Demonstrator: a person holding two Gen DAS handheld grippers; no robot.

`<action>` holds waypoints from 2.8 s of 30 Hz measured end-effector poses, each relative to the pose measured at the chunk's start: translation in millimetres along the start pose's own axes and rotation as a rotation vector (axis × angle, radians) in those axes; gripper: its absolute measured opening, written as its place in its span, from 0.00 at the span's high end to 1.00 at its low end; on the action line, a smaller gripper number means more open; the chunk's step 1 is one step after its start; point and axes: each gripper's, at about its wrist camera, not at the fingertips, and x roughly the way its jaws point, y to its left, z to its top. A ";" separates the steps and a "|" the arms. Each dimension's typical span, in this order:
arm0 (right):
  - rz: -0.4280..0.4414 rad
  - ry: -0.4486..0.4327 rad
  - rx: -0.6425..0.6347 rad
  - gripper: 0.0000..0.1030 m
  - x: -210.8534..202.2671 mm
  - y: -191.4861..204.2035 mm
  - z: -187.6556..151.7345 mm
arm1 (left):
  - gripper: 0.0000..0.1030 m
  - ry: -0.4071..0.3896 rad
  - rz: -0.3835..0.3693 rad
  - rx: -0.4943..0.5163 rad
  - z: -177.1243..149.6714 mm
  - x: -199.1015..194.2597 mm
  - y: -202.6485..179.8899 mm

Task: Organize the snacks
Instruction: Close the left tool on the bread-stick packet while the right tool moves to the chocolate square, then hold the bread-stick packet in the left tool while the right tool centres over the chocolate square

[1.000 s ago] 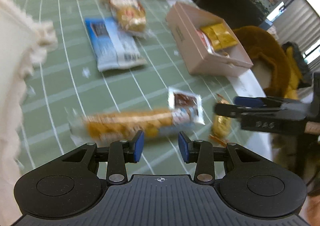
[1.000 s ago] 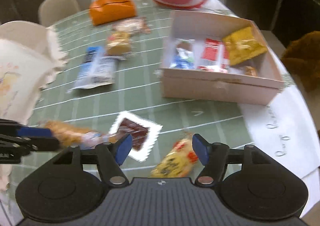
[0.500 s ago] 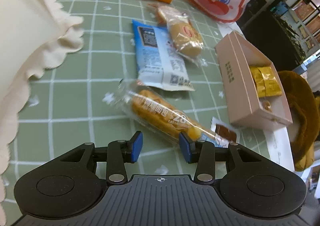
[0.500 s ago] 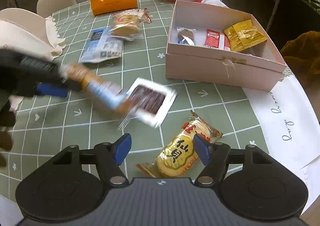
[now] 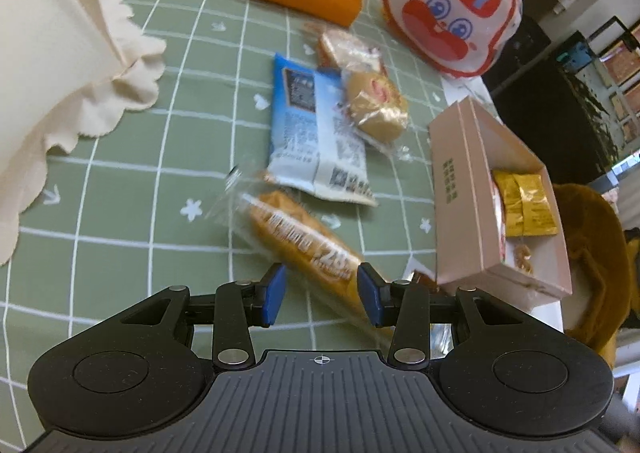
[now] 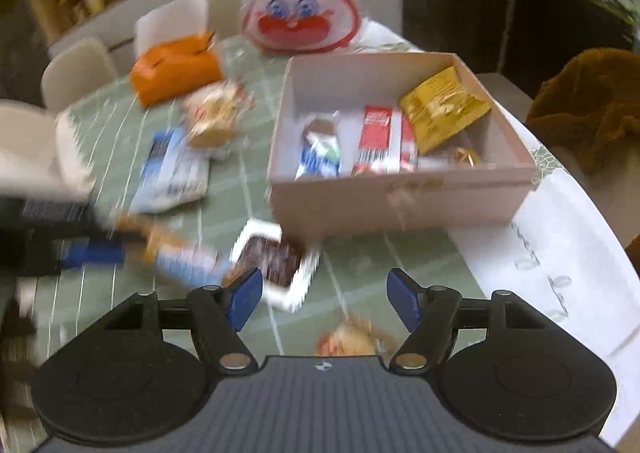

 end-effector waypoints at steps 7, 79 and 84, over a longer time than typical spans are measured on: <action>0.015 0.066 -0.021 0.38 38.8 27.9 12.6 | 0.56 0.004 -0.027 -0.034 -3.2 -3.5 17.9; 0.021 0.101 -0.217 0.03 -8.3 26.3 -67.1 | 0.61 0.048 0.004 0.454 -63.4 -13.2 -7.8; 0.006 0.089 -0.202 0.02 -5.8 41.0 -68.0 | 0.61 0.047 -0.006 0.402 -61.0 -15.9 -0.9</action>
